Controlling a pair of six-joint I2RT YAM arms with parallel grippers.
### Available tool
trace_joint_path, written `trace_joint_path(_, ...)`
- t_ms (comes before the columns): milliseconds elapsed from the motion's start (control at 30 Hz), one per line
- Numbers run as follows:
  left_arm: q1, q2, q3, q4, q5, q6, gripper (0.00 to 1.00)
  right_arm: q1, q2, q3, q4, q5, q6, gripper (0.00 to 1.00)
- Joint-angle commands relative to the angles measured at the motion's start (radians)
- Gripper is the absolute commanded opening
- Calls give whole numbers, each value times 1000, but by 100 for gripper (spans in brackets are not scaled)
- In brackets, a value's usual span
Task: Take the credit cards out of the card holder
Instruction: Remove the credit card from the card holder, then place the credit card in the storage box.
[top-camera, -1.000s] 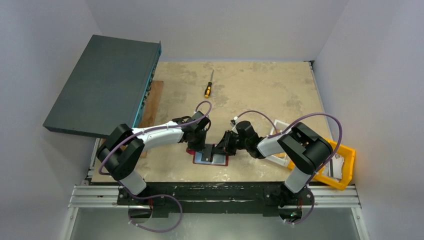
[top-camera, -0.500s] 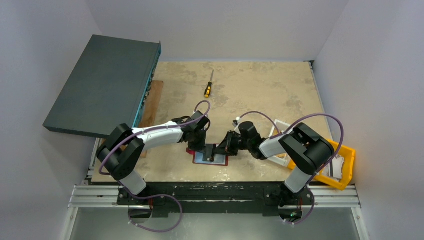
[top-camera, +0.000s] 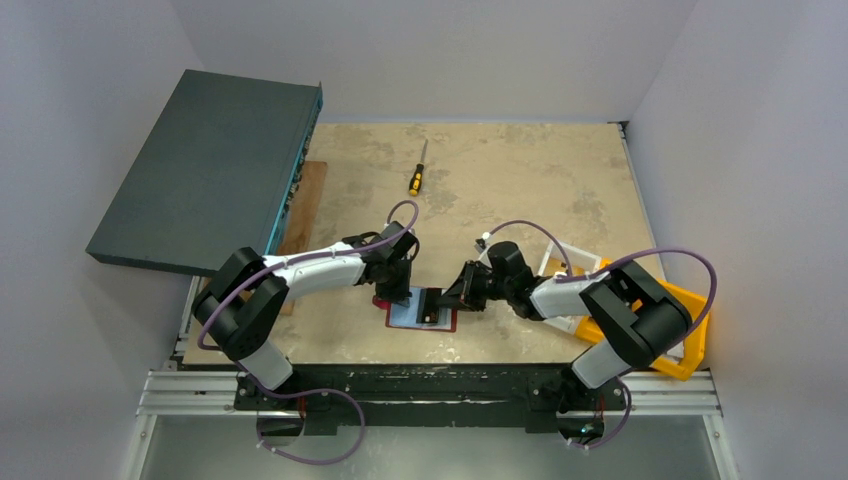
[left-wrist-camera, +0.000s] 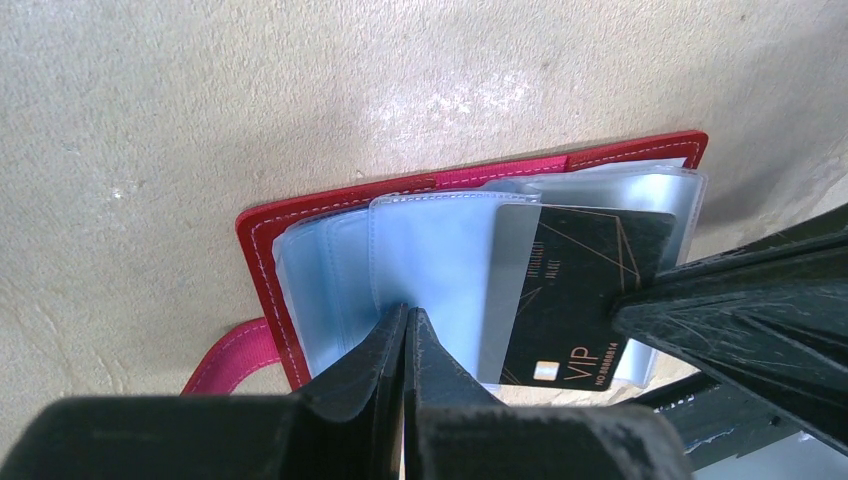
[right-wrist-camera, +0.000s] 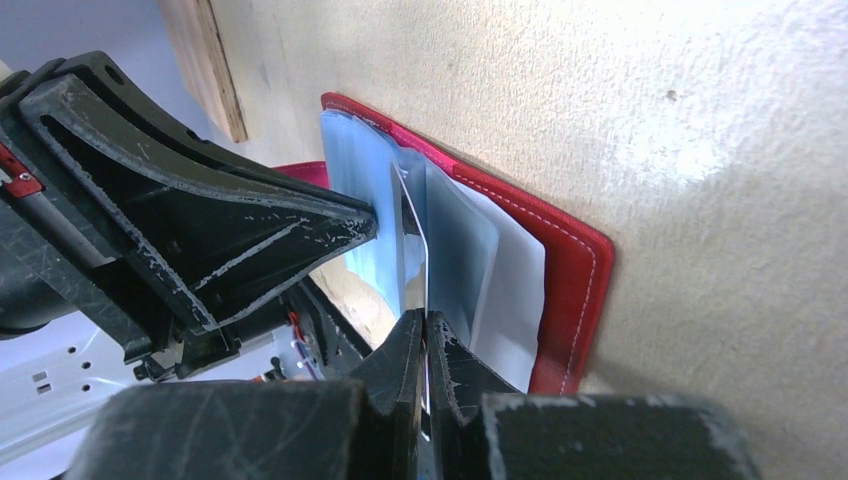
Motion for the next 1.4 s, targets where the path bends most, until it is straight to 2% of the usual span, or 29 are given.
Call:
trace_joint_path(0, 5, 29, -34, -32, -42, 6, 0, -19, -63, -7, -93, 35, -59, 0)
trace_joint_path(400, 4, 0, 15, -68, -43, 14, 0, -38, -221, 30, -287, 95, -132, 0)
trace_joint_path(833, 3, -61, 105, -120, -24, 44, 0, -42, -307, 49, -360, 113, -150, 0)
trace_joint_path(967, 3, -118, 154, -154, -16, 60, 9, -43, -336, 69, -392, 124, -156, 0)
trace_joint_path(1200, 3, -187, 214, -204, 21, 91, 38, -44, -397, 137, -545, 221, -178, 0)
trace_joint_path(1367, 3, -227, 243, -243, 52, 128, 45, -45, -448, 233, -736, 377, -185, 0)
